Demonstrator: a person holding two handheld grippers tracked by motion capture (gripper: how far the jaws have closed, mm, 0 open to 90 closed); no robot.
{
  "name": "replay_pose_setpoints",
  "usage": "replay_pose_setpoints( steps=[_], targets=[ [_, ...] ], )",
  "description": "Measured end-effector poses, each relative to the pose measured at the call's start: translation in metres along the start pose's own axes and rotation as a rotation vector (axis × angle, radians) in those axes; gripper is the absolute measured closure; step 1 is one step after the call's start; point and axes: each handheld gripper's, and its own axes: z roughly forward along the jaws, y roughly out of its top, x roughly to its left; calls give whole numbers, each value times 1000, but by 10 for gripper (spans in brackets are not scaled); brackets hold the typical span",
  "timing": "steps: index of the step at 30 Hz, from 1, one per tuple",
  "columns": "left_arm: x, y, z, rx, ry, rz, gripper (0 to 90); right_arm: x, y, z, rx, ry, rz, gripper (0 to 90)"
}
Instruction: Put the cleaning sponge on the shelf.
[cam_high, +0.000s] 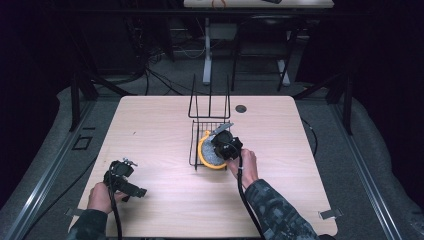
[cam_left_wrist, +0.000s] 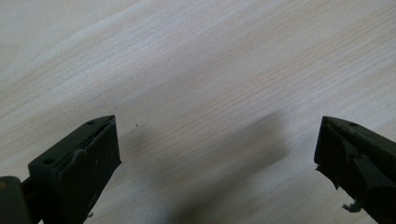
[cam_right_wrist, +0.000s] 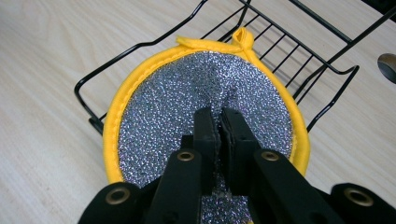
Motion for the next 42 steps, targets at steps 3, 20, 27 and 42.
replay_pose_setpoints(
  steps=[3, 20, 27, 42],
  targets=[
    [1, -1, 0, -4, 1, -6, 3, -1, 1, 4, 1, -6, 8, 855],
    [1, 1, 1, 4, -3, 2, 3, -1, 2, 26, -7, -34, 17, 854],
    [0, 1, 1, 4, -1, 4, 3, -2, 2, 28, -10, -30, 29, 833],
    [1, 1, 0, -2, -6, 3, 3, -5, 1, 20, -14, -9, 54, 520]
  ],
)
